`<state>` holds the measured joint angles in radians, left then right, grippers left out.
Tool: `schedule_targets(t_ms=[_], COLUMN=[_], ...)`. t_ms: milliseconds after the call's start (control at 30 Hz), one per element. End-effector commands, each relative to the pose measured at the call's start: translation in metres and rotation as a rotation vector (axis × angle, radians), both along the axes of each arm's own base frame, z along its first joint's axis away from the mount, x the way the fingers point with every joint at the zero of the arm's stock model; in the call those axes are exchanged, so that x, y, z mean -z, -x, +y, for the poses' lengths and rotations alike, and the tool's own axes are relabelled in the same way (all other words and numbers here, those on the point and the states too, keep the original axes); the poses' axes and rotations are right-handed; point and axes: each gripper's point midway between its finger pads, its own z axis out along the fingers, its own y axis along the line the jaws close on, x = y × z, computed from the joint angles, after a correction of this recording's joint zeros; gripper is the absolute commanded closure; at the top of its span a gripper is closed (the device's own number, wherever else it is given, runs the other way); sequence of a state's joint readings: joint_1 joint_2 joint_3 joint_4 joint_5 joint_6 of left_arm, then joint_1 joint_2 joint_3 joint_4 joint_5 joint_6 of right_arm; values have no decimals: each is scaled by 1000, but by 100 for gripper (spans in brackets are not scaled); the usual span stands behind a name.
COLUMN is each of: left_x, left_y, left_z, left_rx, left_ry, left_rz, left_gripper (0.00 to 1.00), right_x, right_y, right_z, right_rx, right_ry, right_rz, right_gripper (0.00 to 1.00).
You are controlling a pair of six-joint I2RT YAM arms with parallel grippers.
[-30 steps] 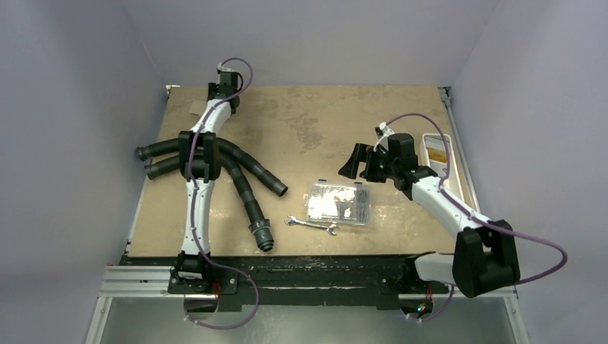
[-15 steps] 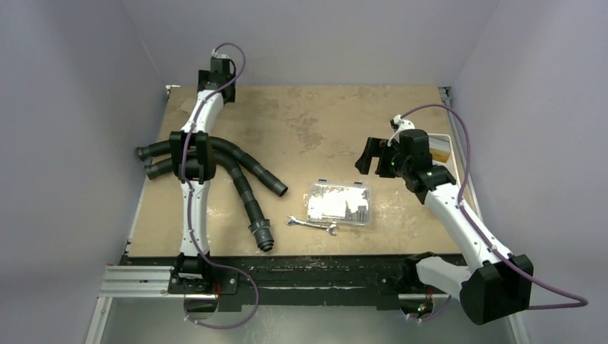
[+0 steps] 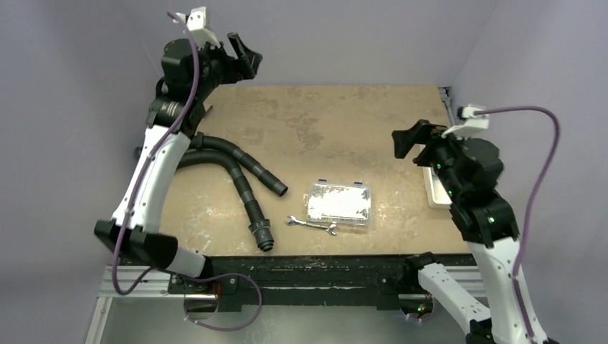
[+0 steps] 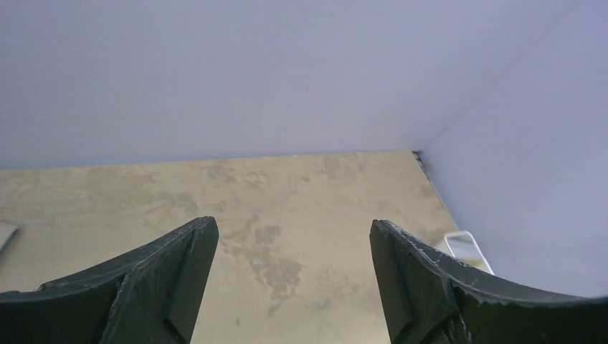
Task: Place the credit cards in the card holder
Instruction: Reset both arms
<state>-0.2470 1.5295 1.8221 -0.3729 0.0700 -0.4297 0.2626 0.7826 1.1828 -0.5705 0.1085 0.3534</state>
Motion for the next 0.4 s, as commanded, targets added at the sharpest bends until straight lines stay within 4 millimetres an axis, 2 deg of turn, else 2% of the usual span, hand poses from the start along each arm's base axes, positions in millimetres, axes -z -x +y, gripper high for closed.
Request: schedule_targets(t_ms=[0, 67, 167, 233, 300, 367], left_x=[-8, -36, -58, -66, -73, -79], left_y=[57, 90, 127, 146, 159, 168], left_z=[-10, 2, 20, 29, 36, 41], left_rx=[131, 115, 73, 52, 31, 16], left_ry=[57, 64, 58, 42, 34, 23], left_rz=[-50, -151, -257, -297, -336, -362], left_gripper=[17, 17, 16, 16, 16, 16], right_x=[-60, -74, -87, -92, -96, -90], right_y=[37, 51, 68, 81, 86, 86], right_z=[-25, -30, -37, -38, -40, -45], right_rx=[71, 73, 90, 75, 72, 103], right_ry=[5, -3, -13, -11, -5, -4], right_rz=[-168, -213, -264, -296, -327, -301], right_gripper=[1, 1, 1, 1, 1, 1])
